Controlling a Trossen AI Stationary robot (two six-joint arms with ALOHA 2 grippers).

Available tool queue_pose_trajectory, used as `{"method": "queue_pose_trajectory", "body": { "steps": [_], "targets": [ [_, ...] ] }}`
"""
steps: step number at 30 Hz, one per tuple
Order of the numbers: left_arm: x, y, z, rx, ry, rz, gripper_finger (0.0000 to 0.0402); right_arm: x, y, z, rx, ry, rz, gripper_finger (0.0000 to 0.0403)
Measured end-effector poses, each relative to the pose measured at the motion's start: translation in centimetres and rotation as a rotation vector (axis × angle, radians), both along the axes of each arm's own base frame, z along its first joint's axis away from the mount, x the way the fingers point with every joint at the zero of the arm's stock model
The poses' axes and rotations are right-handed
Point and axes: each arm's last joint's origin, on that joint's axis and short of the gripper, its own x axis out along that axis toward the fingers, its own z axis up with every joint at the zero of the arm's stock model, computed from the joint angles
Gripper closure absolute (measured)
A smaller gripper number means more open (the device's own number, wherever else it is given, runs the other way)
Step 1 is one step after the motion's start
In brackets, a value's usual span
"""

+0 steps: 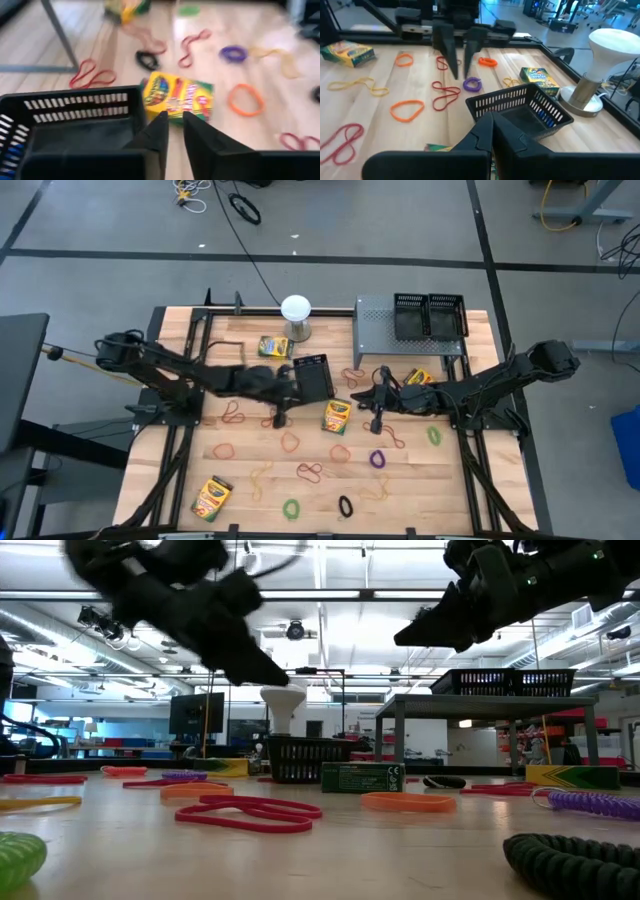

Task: Pick & Place Office Desk Supplies
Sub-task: Put the black basket on the shelf

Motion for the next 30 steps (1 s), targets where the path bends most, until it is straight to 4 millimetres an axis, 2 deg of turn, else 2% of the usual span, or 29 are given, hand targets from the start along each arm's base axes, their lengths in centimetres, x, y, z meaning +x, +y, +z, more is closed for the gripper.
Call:
{"method": "queue_pose_trajectory", "body": {
  "steps": [5,8,13,17,21,26,30],
  "targets": [
    [-3.1,0.2,-1.7,-0.014,-0.256,0.015,0.0374,0.1,0.0,0.2,0.059,-0.033,-0.018,0.0396],
    [-4.8,0.2,-2.4,-0.049,-0.341,0.027,0.0381,0.1,0.0,0.4,0.102,-0.062,-0.028,0.0396],
    [-5.3,0.4,-2.9,-0.134,-0.329,0.087,0.0383,0.2,0.1,0.4,0.137,-0.068,0.001,0.0396],
    [-5.6,0.3,-3.3,-0.099,-0.309,0.074,0.0395,0.3,-0.1,0.9,0.147,-0.118,-0.003,0.0396],
    [-7.1,0.7,-4.0,-0.081,-0.340,0.095,0.0396,0.7,-0.1,1.6,0.151,-0.114,-0.064,0.0400],
    [-9.5,1.4,-4.8,-0.076,-0.383,0.151,0.0394,2.1,0.0,3.5,0.123,-0.010,-0.103,0.0401],
    [-9.6,1.8,-4.8,-0.061,-0.386,0.191,0.0388,3.9,0.1,4.6,0.101,0.071,-0.129,0.0401]
  ]
}}
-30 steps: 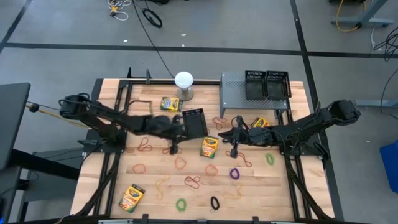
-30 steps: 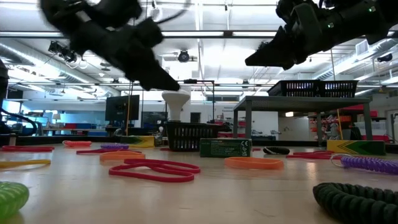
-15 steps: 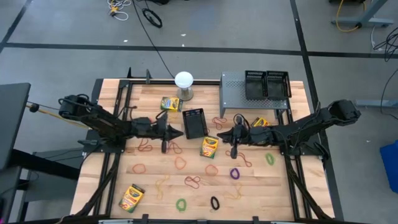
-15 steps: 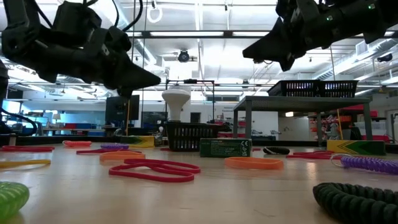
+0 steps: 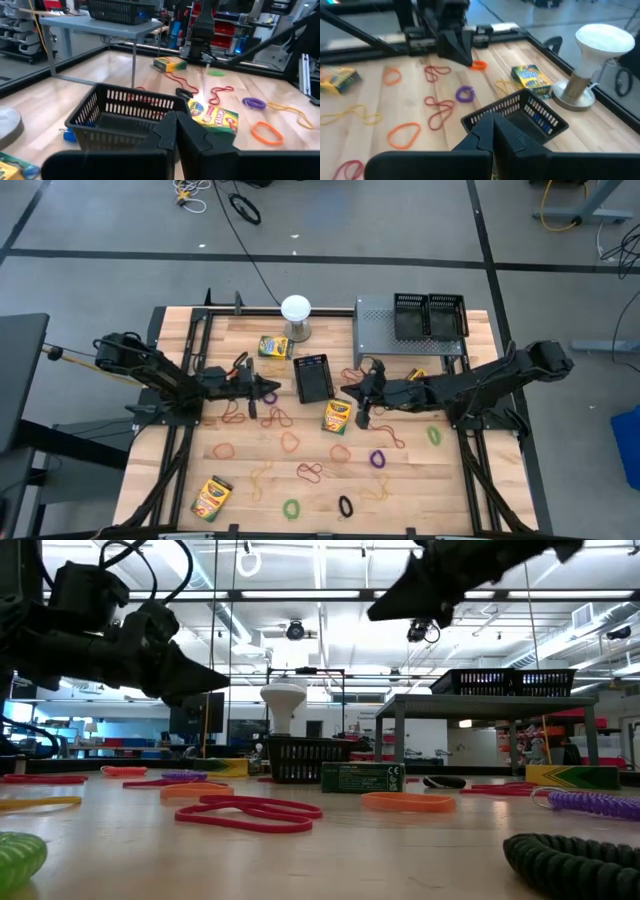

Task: Pick & Place Office Desk Supplies
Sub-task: Put the black basket on the shelf

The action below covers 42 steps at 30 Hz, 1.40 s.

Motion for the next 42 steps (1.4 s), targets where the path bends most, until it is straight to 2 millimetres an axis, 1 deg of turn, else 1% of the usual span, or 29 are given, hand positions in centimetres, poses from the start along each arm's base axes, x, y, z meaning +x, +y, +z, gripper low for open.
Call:
{"method": "queue_pose_trajectory", "body": {
  "steps": [6,9,14,18,23,26,30,34,39,42],
  "targets": [
    [0.0,0.1,0.2,0.003,-0.020,0.018,0.0390,3.1,-0.2,0.7,0.015,0.132,-0.050,0.0390],
    [0.0,0.1,0.2,0.004,-0.019,0.022,0.0390,4.6,-0.3,0.6,0.026,0.209,-0.061,0.0379],
    [0.0,0.1,0.2,-0.001,-0.020,0.024,0.0388,7.1,0.0,-0.4,0.026,0.348,-0.044,0.0360],
    [0.0,0.1,0.2,-0.014,-0.023,0.026,0.0388,9.4,0.1,-1.1,-0.021,0.449,0.003,0.0330],
    [0.0,0.1,0.1,-0.013,-0.020,0.020,0.0388,11.8,-0.7,-2.5,-0.087,0.581,0.082,0.0284],
    [0.1,0.1,0.2,-0.012,-0.025,0.018,0.0388,12.9,-1.3,-3.6,-0.114,0.655,0.131,0.0270],
    [0.5,0.1,0.5,-0.011,-0.035,0.017,0.0388,14.0,-2.0,-5.5,-0.121,0.713,0.185,0.0272],
    [0.7,0.1,0.7,-0.014,-0.047,0.016,0.0388,14.2,-2.6,-7.0,-0.121,0.767,0.213,0.0282],
    [0.7,0.1,0.7,-0.012,-0.044,0.017,0.0388,14.2,-3.3,-7.8,-0.107,0.804,0.213,0.0299],
    [0.7,0.1,0.7,-0.023,-0.051,0.017,0.0388,14.3,-3.7,-7.8,-0.098,0.799,0.214,0.0324]
  ]
}}
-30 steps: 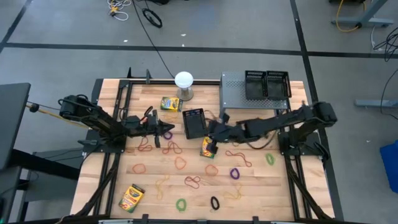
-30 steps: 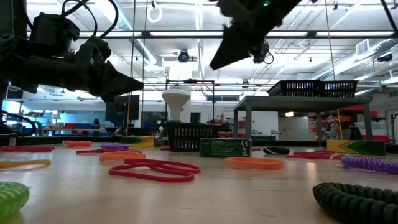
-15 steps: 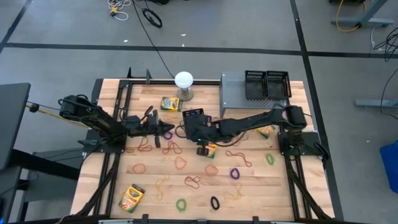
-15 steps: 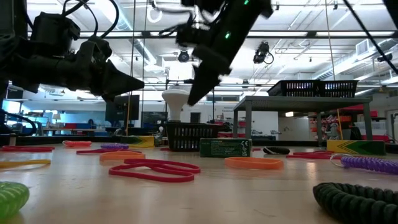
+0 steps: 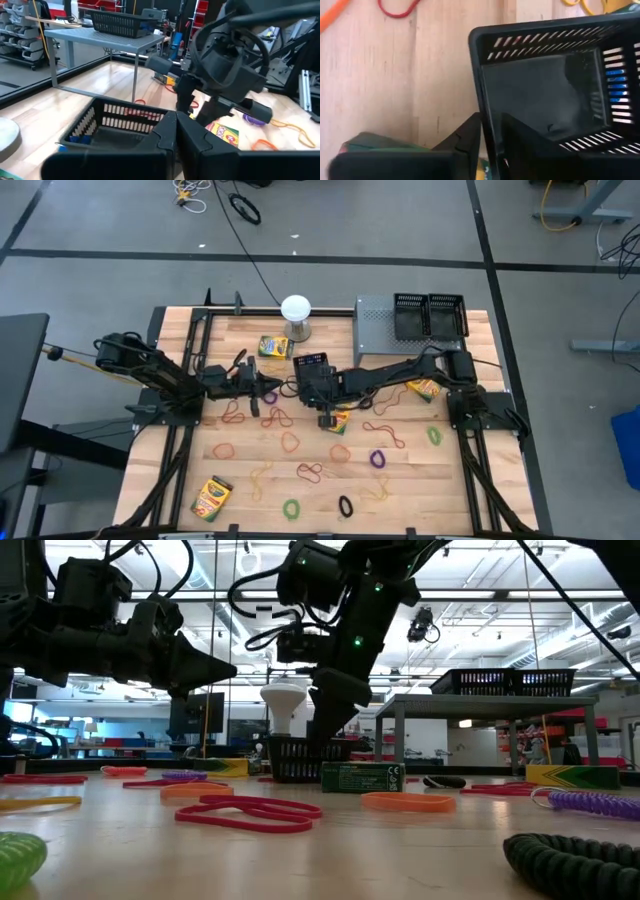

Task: Pick & Place Office Desk Supplies
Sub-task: Put the black basket on the shelf

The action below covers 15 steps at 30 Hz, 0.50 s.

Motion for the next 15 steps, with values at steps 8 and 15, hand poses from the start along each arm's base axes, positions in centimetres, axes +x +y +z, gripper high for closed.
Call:
{"method": "queue_pose_trajectory", "body": {
  "steps": [8,15],
  "targets": [
    [0.0,0.0,0.0,-0.036,-0.012,0.000,0.0388,-0.6,0.4,2.2,-0.031,-0.027,0.031,0.0387],
    [0.0,0.0,0.1,-0.075,-0.026,0.000,0.0388,-4.2,1.8,10.7,-0.078,-0.152,0.056,0.0393]
  ]
}}
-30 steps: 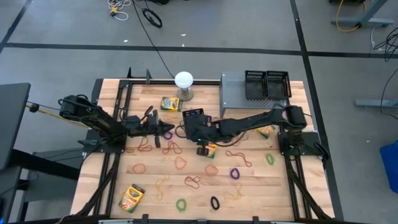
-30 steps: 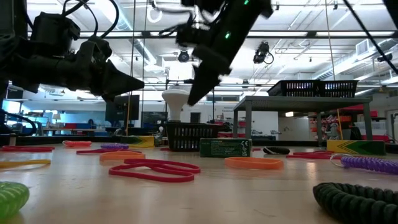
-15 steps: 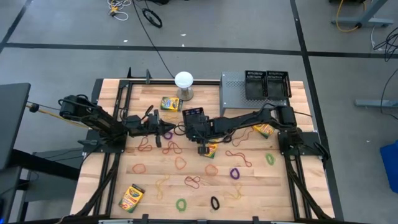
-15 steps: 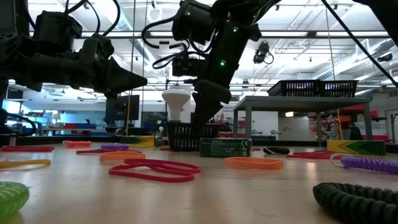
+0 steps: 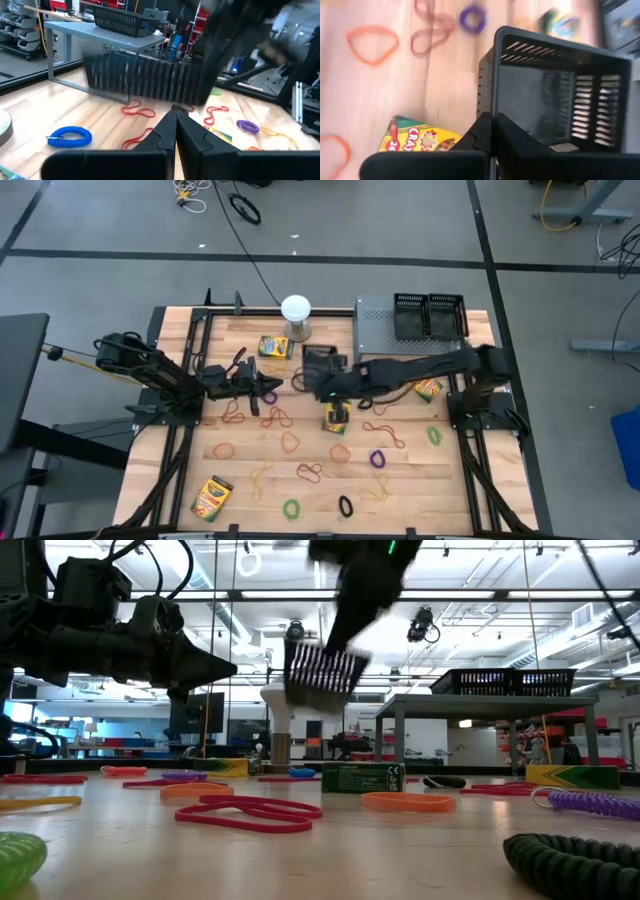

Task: Pick & Place Office Desk Supplies
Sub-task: Put the black basket on the shelf

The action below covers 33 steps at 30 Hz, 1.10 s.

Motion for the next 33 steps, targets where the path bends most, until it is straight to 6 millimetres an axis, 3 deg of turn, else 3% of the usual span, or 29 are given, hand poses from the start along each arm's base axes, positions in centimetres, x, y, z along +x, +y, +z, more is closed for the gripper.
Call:
{"method": "queue_pose_trajectory", "body": {
  "steps": [4,7,13,17,22,33],
  "targets": [
    [0.0,0.0,0.0,0.017,0.004,0.003,0.0388,-2.9,-0.9,4.8,-0.082,-0.009,-0.030,0.0389],
    [0.0,0.0,-0.1,0.020,0.010,0.001,0.0388,-4.4,-3.3,6.3,-0.132,0.060,-0.049,0.0392],
    [0.0,0.0,-0.1,0.022,0.016,0.001,0.0388,-6.6,-9.0,5.8,-0.112,0.236,-0.074,0.0390],
    [0.0,0.0,-0.2,0.018,0.026,0.001,0.0388,-7.4,-11.6,5.6,-0.105,0.278,-0.108,0.0390],
    [0.0,0.0,-0.2,0.018,0.029,0.000,0.0388,-7.9,-13.0,5.5,-0.070,0.282,-0.122,0.0390],
    [0.0,0.0,-0.3,0.021,0.037,0.000,0.0388,-8.7,-14.3,3.9,-0.045,0.347,-0.141,0.0387]
  ]
}}
